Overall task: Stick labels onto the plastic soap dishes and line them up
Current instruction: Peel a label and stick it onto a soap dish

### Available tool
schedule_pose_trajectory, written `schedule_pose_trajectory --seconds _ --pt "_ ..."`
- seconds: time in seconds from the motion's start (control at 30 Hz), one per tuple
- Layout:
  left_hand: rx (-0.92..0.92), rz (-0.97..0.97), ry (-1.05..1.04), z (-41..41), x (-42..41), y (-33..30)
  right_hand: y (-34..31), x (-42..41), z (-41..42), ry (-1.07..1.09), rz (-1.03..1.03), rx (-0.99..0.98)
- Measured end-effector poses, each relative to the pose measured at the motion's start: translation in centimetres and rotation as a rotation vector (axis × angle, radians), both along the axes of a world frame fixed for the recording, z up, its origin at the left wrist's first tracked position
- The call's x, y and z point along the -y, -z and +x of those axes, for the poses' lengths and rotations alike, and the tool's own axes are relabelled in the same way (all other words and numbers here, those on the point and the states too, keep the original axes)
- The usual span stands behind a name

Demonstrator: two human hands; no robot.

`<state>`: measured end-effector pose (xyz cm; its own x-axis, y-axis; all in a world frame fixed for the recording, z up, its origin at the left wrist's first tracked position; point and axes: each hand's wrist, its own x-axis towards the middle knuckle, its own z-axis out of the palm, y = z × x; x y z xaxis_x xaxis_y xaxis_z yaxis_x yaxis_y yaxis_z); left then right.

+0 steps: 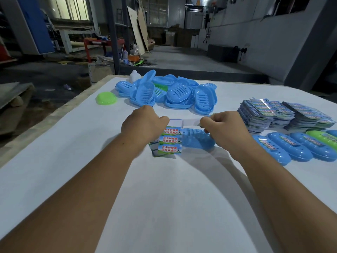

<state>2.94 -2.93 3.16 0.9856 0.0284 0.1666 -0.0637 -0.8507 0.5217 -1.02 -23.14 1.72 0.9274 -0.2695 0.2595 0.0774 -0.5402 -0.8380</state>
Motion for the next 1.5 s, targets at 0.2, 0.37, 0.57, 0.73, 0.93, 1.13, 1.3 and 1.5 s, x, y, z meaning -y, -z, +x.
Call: schedule_pose_trajectory --seconds 0.2,0.37,0.57,0.73,0.93,1.13,1.3,1.5 --pt "-0.029 0.305 -0.099 0.6 -1.4 0.2 0.0 -0.3 -0.1 0.019 -0.007 0.003" --pt "0.001 0.509 -0.173 0.7 -2.1 0.2 0.1 -0.5 -0.1 0.024 -0.029 -0.002" --pt "0.214 -0.207 0.154 -0.4 0.1 0.1 0.3 -1.2 -0.5 0.032 -0.106 0.084" --pt "0.082 -0.483 0.422 -1.8 2.3 0.5 0.1 -1.5 -0.8 -0.002 -0.133 0.136" --pt "0.047 -0.493 0.435 -1.8 2.7 0.8 0.2 -1.4 -0.8 -0.016 -0.132 0.151" --pt "0.085 -0.475 0.375 -2.1 2.8 0.8 0.3 -1.4 -0.8 -0.010 -0.150 0.167" --pt "0.083 -0.495 0.349 -2.1 2.8 0.8 0.3 -1.6 -0.8 -0.009 -0.173 0.176" --pt "0.067 -0.586 0.316 -1.6 2.3 1.0 0.4 -1.8 -1.0 -0.136 -0.166 0.212"
